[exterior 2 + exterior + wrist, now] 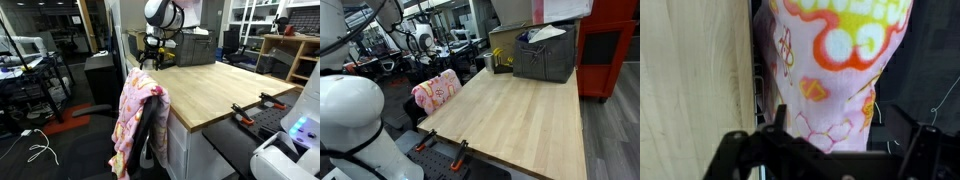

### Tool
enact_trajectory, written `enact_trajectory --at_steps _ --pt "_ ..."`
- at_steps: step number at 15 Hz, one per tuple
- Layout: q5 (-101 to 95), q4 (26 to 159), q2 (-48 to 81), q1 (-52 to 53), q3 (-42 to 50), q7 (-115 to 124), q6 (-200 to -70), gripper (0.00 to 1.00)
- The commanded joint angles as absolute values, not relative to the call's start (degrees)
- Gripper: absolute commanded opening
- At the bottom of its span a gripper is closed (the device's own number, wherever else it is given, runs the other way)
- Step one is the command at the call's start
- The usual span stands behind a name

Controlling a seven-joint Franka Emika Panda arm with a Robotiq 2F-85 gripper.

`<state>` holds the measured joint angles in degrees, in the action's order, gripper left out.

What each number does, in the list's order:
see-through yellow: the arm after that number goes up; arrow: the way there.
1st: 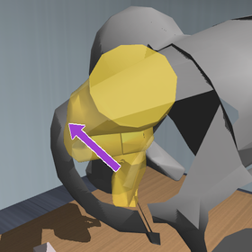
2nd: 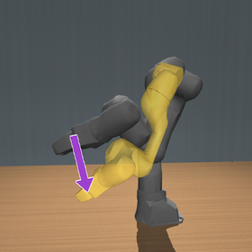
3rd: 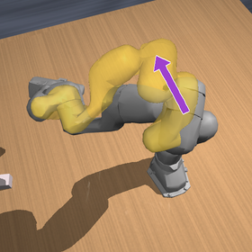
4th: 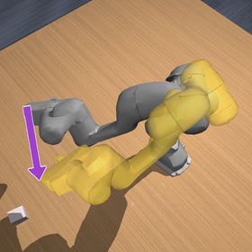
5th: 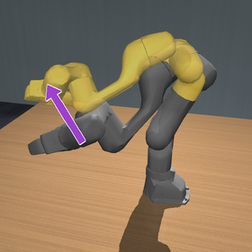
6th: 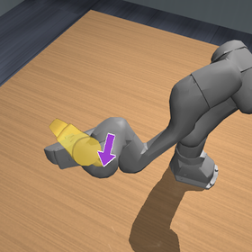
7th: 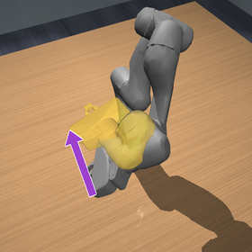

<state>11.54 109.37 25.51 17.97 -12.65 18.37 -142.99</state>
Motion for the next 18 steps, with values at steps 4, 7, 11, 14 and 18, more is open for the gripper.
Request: enact_trajectory --at_steps 4,7,11,14,18 --pt "11.4 107.1 28.9 19.5 -11.7 20.3 -144.4 0.68" --pt "11.6 107.0 28.8 19.5 -11.7 20.2 -144.4 0.42" --pt "11.8 107.0 28.3 19.1 -11.5 20.2 -144.2 0.12" --pt "12.1 107.4 28.2 19.1 -11.6 20.2 -144.5 0.0" --pt "12.1 108.6 27.9 19.6 -11.8 20.5 -144.7 0.0"
